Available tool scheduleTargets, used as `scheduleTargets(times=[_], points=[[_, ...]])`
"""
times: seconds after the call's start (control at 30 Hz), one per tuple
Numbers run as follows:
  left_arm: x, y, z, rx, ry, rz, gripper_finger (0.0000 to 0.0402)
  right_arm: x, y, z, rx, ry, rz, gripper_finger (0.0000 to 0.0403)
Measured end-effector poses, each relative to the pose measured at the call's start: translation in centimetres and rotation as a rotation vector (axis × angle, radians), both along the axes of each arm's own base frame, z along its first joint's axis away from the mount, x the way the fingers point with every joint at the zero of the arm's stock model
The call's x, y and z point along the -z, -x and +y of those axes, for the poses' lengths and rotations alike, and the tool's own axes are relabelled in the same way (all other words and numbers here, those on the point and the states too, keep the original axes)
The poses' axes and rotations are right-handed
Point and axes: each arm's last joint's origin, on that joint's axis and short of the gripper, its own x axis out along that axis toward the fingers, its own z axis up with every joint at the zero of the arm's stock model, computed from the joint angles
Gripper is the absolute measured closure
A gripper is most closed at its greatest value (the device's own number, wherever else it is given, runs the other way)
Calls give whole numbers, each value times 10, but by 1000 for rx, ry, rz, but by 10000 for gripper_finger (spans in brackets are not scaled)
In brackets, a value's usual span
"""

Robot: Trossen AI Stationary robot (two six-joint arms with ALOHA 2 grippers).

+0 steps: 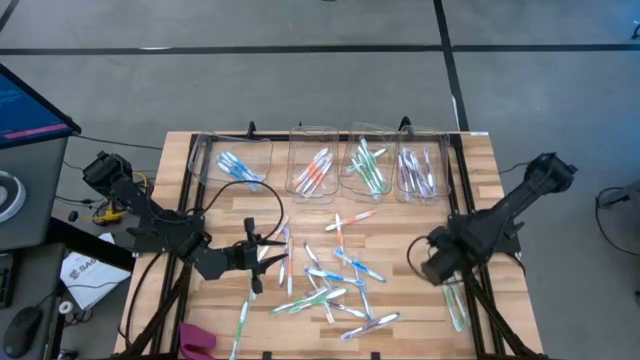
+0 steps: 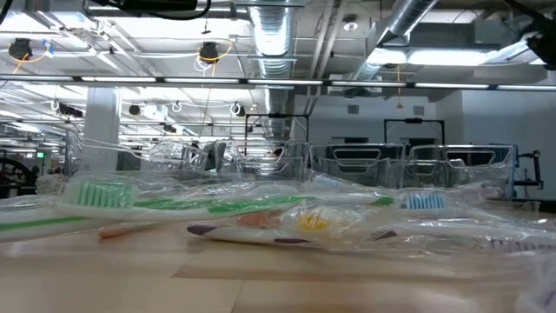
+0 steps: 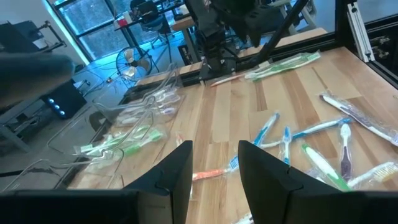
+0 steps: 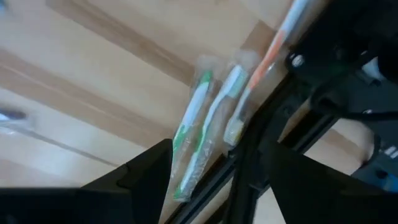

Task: Pick & Place Toothbrushes
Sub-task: Put the green toothbrush into the middle right transparent bin

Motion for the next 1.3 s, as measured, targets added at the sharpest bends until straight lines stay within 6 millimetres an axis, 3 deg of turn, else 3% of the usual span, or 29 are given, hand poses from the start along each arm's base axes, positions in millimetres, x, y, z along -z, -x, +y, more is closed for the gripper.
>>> scheduleTargets(times=[0.33, 1.03, 1.3], points=[[0, 0, 0, 0, 1, -1, 280, 37, -12, 42, -108, -49, 122, 163], [0, 0, 0, 0, 6, -3, 280, 90, -27, 72, -231, -19, 170, 163], [0, 0, 0, -1, 13, -6, 280, 102, -24, 71, -221, -48, 175, 163]])
